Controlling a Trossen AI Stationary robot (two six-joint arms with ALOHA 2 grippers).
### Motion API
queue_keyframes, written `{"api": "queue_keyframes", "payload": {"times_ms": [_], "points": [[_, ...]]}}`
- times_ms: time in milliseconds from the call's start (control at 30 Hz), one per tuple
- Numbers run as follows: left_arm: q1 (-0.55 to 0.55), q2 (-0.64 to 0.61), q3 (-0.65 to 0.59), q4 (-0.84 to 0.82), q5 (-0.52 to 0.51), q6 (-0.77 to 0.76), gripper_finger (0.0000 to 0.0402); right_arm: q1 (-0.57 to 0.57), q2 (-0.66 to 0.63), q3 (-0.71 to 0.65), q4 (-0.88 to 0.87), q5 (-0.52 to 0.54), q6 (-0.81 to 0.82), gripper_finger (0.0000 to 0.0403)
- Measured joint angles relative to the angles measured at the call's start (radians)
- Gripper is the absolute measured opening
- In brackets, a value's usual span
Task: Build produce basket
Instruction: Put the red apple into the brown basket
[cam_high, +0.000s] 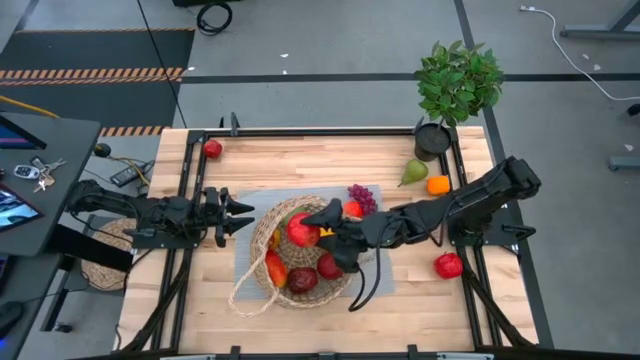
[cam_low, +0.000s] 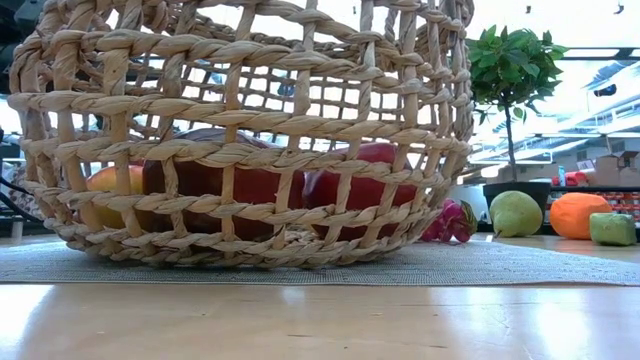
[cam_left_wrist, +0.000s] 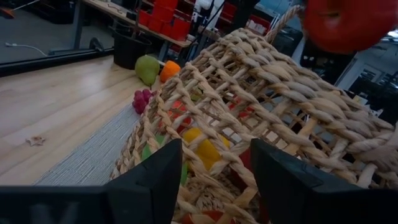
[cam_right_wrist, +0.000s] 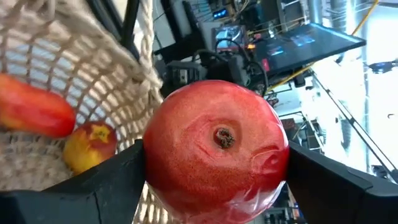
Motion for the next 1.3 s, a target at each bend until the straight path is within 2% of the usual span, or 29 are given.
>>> {"api": "queue_keyframes", "payload": {"times_ms": [400, 600, 700, 900, 1300], "points": [[0.000, 0.000, 0.000, 0.001, 0.000, 0.000, 0.0194, 0.008, 0.101, 0.000, 0.122, -0.020, -0.045, 0.0352], [0.000, 0.000, 0.000, -0.003, 0.001, 0.000, 0.0196, 0.009, 0.098, 0.000, 0.164, -0.026, 0.064, 0.0352], [0.000, 0.000, 0.000, -0.001, 0.000, 0.000, 0.0193, 0.009, 0.098, 0.000, 0.206, -0.009, 0.230, 0.0352], [0.000, 0.000, 0.000, -0.001, 0.000, 0.000, 0.0197, 0.000, 0.096, 0.000, 0.271, 0.060, 0.692, 0.0352], [0.000, 0.000, 0.000, 0.000, 0.000, 0.000, 0.0194, 0.001, 0.083, 0.000, 0.271, 0.024, 1.414, 0.0352]]}}
